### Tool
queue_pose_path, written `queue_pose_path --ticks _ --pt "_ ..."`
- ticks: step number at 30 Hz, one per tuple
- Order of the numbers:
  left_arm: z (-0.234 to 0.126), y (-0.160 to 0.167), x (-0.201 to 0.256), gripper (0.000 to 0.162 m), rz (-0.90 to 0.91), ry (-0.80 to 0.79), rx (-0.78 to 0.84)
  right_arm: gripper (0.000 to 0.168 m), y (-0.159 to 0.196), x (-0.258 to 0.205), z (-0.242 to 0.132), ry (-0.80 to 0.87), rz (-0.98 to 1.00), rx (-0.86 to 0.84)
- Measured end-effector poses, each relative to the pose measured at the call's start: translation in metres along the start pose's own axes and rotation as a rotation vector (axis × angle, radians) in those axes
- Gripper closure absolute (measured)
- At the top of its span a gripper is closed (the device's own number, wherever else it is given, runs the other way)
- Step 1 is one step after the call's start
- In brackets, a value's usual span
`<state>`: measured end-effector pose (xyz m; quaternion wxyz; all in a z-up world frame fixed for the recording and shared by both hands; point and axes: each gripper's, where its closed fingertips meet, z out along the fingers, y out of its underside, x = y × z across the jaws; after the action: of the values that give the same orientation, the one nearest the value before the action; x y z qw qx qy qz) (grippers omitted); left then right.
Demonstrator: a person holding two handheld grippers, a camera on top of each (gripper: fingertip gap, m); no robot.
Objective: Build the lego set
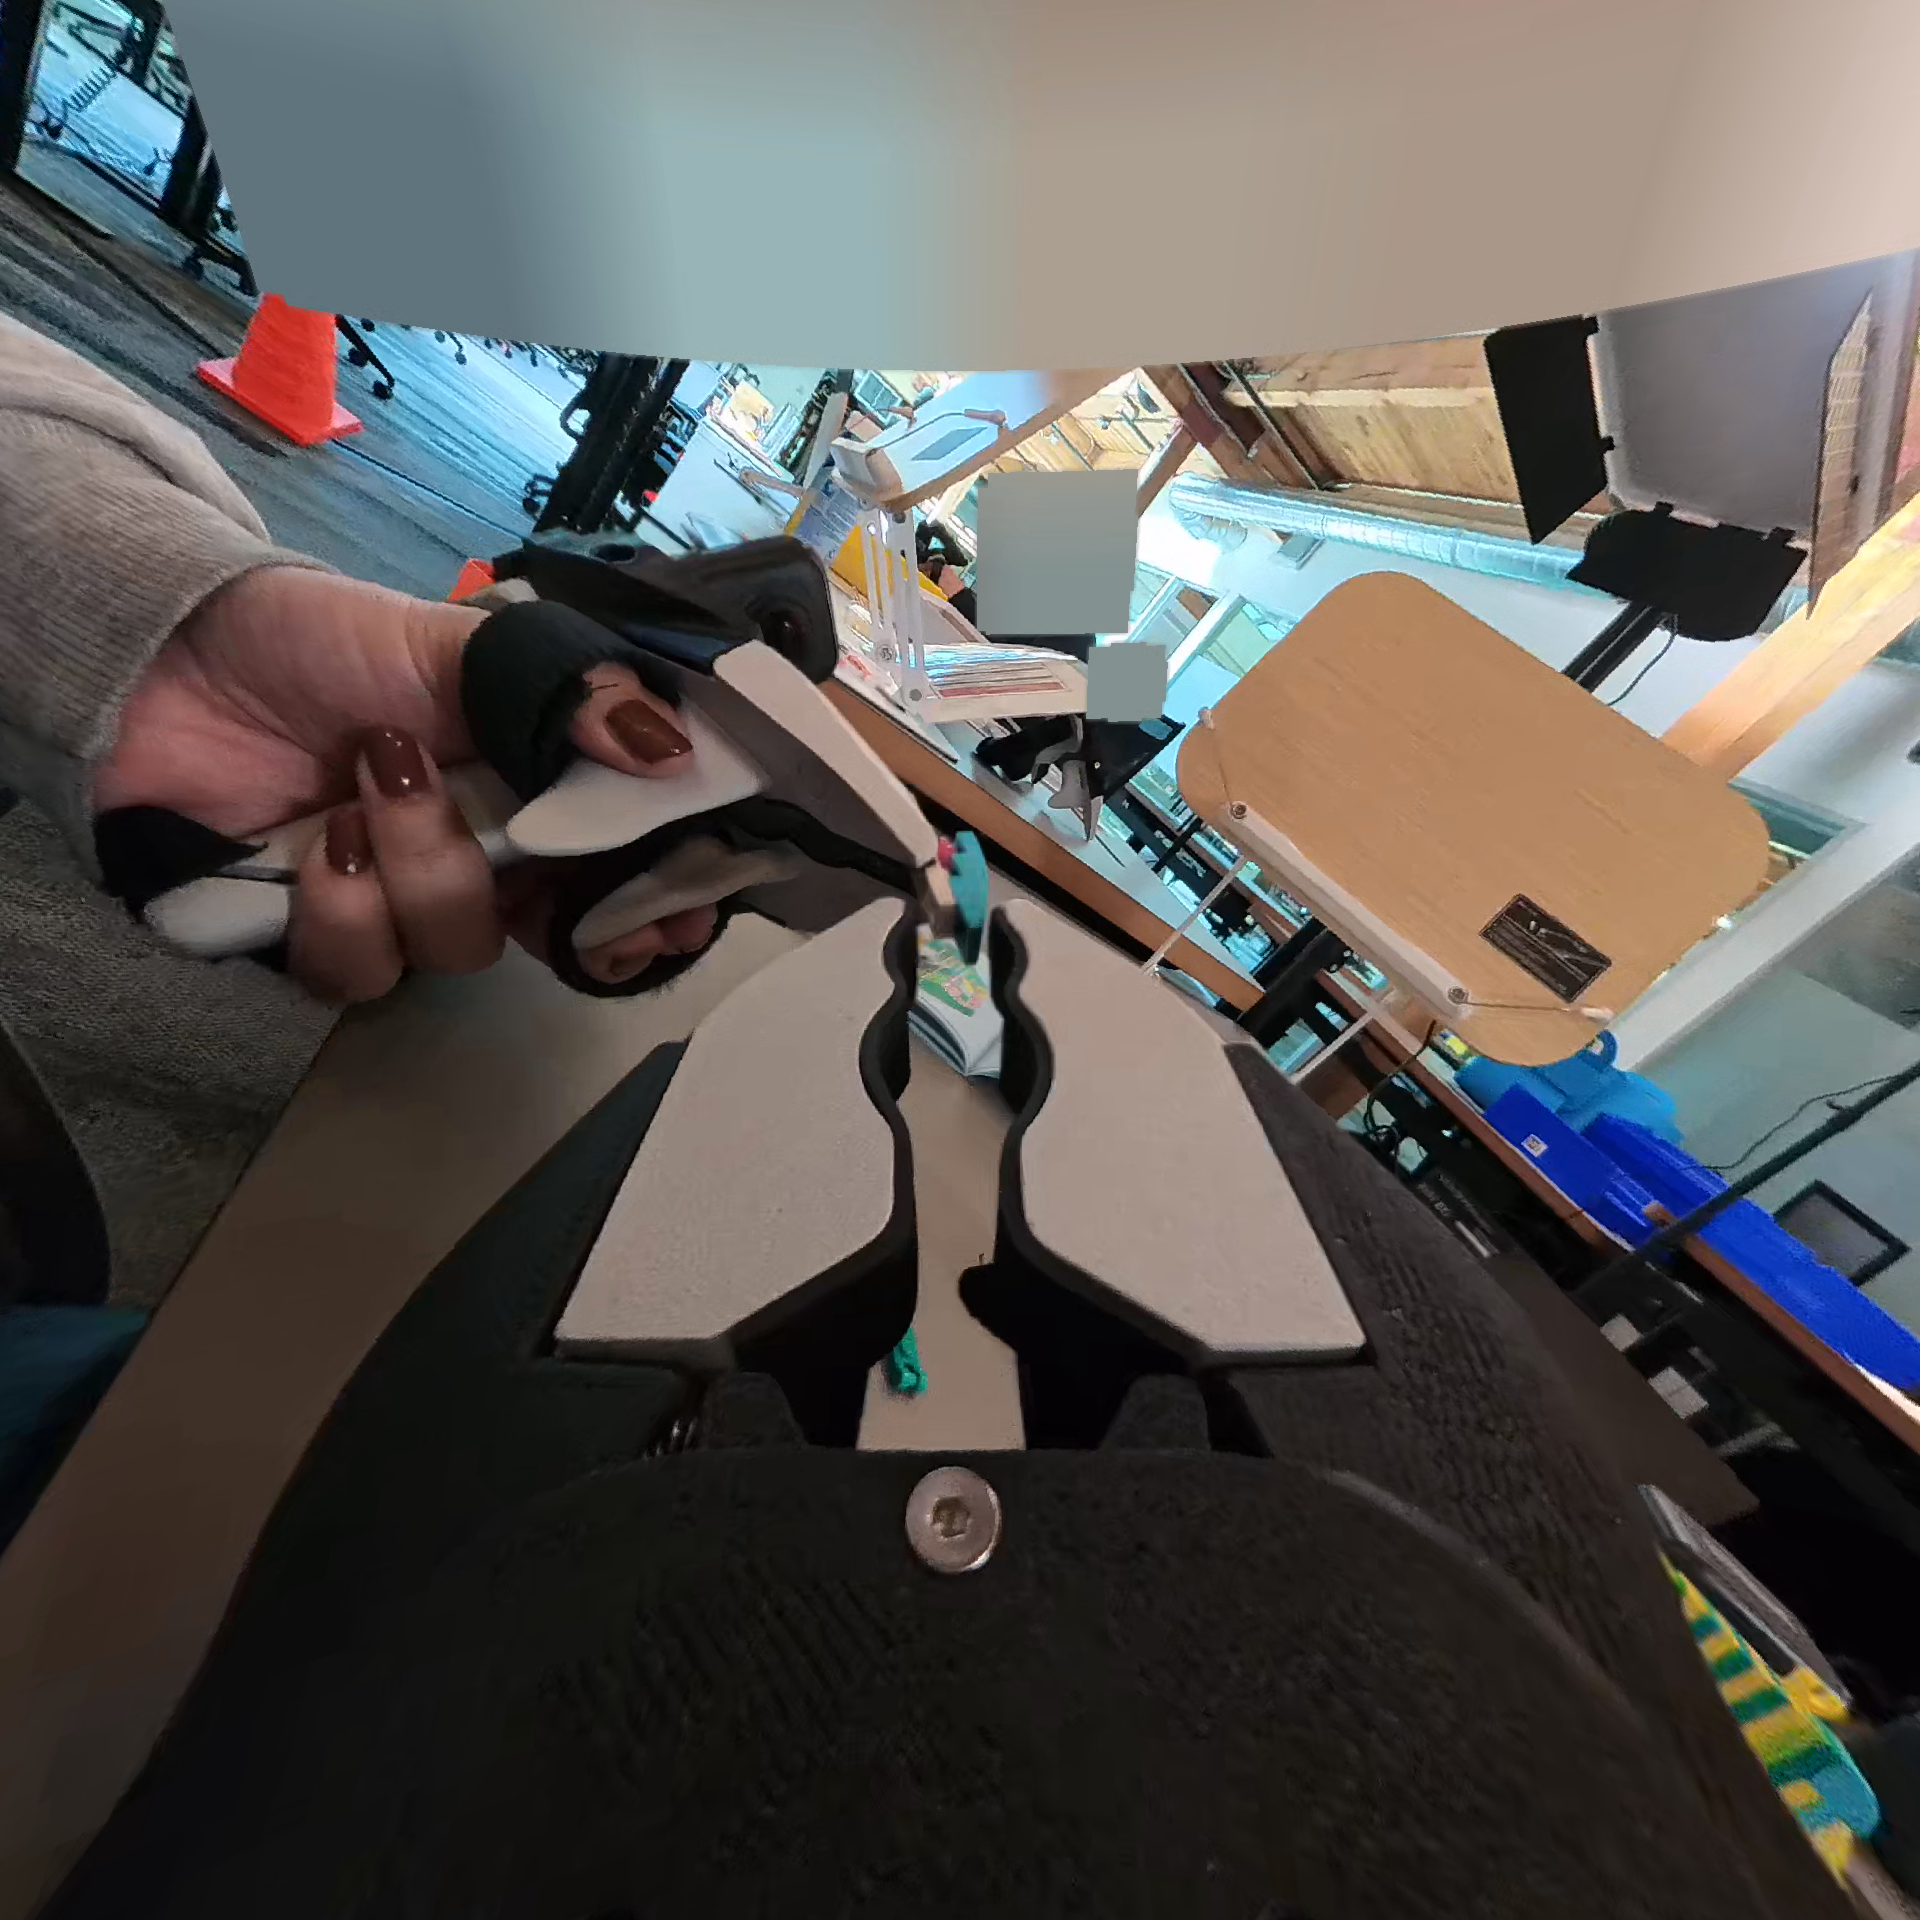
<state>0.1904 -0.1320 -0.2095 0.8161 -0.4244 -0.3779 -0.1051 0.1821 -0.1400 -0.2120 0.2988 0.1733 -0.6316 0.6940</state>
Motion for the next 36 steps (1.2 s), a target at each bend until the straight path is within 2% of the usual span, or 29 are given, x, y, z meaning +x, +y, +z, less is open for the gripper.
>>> queue_pose_path --ticks 1,4,11,14,17,26,30,36 --pt "-0.002 -0.004 -0.001 0.156 0.006 -0.007 0.013 0.151 0.000 0.001 0.000 0.002 0.000 0.003" --pt "-0.007 -0.015 -0.001 0.155 0.052 -0.018 0.048 0.145 0.003 0.010 -0.001 0.039 0.024 -0.008" --pt "-0.009 -0.041 -0.006 0.155 0.305 -0.112 0.122 0.148 0.011 0.037 -0.004 0.171 0.175 -0.029" --pt "-0.004 -0.058 -0.013 0.155 0.472 -0.175 0.159 0.150 0.018 0.044 -0.005 0.206 0.238 -0.043" --pt "0.006 -0.064 -0.019 0.155 0.553 -0.198 0.191 0.151 0.019 0.048 -0.007 0.222 0.252 -0.045" --pt "0.008 -0.064 -0.016 0.155 0.683 -0.176 0.270 0.154 0.023 0.045 -0.008 0.203 0.247 -0.051" --pt "-0.001 -0.064 -0.012 0.155 0.727 -0.218 0.296 0.155 0.026 0.044 -0.007 0.201 0.232 -0.060" --pt "-0.013 -0.075 -0.021 0.155 0.643 -0.294 0.350 0.155 0.027 0.040 -0.006 0.186 0.211 -0.069"
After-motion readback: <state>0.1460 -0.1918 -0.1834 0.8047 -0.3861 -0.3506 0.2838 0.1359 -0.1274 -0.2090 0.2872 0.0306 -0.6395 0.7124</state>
